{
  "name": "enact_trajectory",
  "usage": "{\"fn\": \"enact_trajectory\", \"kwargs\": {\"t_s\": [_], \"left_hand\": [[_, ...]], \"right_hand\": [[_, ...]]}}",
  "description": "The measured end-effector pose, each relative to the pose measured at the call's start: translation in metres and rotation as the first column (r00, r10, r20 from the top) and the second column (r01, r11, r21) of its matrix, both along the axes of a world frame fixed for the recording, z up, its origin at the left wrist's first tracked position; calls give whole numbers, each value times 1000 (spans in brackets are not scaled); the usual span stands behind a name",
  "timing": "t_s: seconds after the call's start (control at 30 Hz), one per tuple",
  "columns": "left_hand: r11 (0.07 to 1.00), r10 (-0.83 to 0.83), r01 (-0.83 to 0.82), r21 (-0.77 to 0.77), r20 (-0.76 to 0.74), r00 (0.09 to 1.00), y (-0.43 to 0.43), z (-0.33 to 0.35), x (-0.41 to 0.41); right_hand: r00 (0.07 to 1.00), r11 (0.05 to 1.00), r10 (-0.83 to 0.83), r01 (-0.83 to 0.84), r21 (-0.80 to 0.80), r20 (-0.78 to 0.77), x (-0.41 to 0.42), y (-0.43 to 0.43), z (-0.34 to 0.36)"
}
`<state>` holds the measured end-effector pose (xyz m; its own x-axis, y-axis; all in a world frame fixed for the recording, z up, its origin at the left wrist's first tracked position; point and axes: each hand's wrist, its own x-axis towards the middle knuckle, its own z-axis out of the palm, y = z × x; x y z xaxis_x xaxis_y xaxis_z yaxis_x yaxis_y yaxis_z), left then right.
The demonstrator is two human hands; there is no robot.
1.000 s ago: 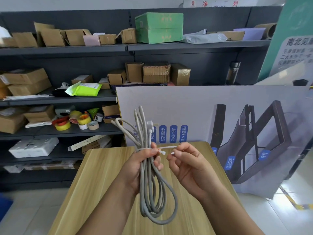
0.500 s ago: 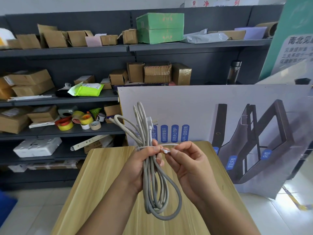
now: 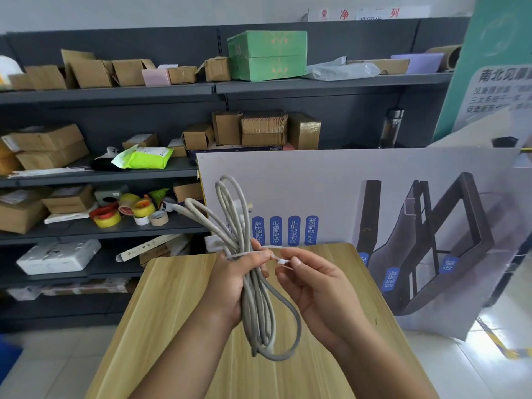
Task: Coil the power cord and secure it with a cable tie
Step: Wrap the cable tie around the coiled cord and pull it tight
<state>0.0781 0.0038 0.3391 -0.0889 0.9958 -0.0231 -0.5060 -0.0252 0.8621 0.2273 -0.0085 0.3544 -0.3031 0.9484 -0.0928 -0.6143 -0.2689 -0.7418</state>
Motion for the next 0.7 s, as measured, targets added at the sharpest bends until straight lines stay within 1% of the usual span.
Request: {"fn": "enact_trajectory", "kwargs": {"t_s": [0.1, 0.2, 0.33, 0.4, 0.43, 0.47, 0.5, 0.53, 0.57, 0.6, 0.63, 0.7], "left_hand": [[997, 62, -55, 61, -134, 989, -1, 1, 4], [991, 120, -105, 77, -227, 967, 0, 0, 9], [974, 225, -212, 77, -268, 937, 2, -1, 18], [960, 279, -264, 88, -310, 909, 3, 1, 23], [954, 299, -283, 98, -332, 894, 3, 2, 24], [949, 314, -297, 105, -352, 882, 2, 2, 24], [945, 326, -307, 110, -368, 871, 2, 2, 23], [941, 337, -318, 115, -382, 860, 2, 3, 22], [936, 350, -331, 118, -396, 849, 1, 3, 22], [930, 365, -346, 122, -411, 835, 0, 2, 22], [923, 381, -363, 126, -428, 819, -1, 2, 23], [909, 412, -389, 150, -470, 781, -3, 1, 25]], "right_hand": [[995, 992, 8, -20, -123, -100, 3, 5, -2], [982, 982, 12, -46, -181, -187, 8, 10, -4], [986, 985, 38, -65, -161, -164, 9, 10, -5], [991, 988, 25, -45, -147, -132, 7, 10, -6], [996, 992, 3, -13, -123, -86, 7, 10, -7], [999, 997, -40, 40, -71, 3, 7, 10, -9], [986, 995, -103, 102, 17, 134, 8, 10, -11], [940, 979, -186, 154, 133, 284, 8, 11, -14], [874, 953, -268, 178, 247, 405, 7, 10, -15], [814, 927, -328, 181, 329, 479, 7, 10, -16], [775, 914, -357, 175, 366, 522, 6, 10, -16], [740, 920, -350, 156, 361, 574, 6, 12, -13]]}}
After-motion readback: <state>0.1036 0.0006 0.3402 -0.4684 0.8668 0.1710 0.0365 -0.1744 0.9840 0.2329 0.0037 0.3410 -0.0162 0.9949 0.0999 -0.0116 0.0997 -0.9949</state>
